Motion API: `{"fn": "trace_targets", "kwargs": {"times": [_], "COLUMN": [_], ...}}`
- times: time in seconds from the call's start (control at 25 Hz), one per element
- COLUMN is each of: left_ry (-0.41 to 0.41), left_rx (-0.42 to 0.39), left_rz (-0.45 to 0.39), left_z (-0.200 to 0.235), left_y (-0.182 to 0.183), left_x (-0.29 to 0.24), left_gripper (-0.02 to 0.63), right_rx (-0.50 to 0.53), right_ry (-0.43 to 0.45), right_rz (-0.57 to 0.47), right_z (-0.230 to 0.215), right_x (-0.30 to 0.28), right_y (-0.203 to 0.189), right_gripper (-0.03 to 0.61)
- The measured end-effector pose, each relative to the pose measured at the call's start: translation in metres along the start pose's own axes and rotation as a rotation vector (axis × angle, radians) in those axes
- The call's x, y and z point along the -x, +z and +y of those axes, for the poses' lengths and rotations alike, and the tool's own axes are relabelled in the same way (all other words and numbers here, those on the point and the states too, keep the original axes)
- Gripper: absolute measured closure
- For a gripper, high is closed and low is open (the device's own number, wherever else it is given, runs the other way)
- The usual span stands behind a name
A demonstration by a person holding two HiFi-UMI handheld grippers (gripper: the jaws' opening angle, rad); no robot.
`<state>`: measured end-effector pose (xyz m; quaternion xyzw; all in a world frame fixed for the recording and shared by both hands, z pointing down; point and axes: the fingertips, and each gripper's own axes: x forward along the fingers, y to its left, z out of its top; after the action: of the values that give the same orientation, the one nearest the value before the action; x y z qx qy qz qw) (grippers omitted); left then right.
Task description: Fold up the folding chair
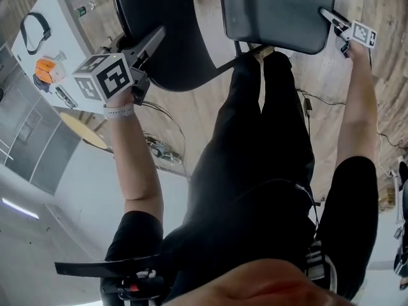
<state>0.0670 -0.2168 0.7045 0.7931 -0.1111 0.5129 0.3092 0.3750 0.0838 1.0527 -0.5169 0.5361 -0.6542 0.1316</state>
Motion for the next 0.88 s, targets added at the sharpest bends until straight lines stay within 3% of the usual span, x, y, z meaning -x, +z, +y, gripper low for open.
{"fn": "trace_targets", "kwargs": {"times": [0.12,0.16,0.28,0.6,0.72,0.88], "left_ry": [-0.014,-0.023,-0.042,-0.044,-0.043,-0.027], "left_rx": [-0.017,-0.014,0.010,0.040,0.040,0.026], "left_rz": [0.030,0.033,0.028,0.049,0.045,0.033], "left_z": [-0.005,-0.007,-0.007,-0.006,-0.007,-0.010], "left_y": [0.000,-0.001,-0.001,-0.007,-0.008,0.000], "left_x": [0.002,0.004,0.012,0.011,0.020,0.043], "left_gripper": [0.467,0.511,0.529,0.543,0.546,0.551], "right_rx": [-0.007,-0.022,-0.117,-0.179,-0.086,-0.048], "right_ry": [0.041,0.078,0.224,0.242,0.236,0.266], "right_rz": [0.032,0.029,0.006,0.037,0.054,0.073], "right_z": [0.001,0.007,0.032,0.023,0.023,0.054], "right_x": [-0.008,-0.011,-0.018,-0.014,-0.014,-0.013], "right_y": [-0.005,-0.005,-0.007,-0.016,-0.015,-0.011], "right_gripper": [0.233,0.233,0.235,0.278,0.286,0.301]}}
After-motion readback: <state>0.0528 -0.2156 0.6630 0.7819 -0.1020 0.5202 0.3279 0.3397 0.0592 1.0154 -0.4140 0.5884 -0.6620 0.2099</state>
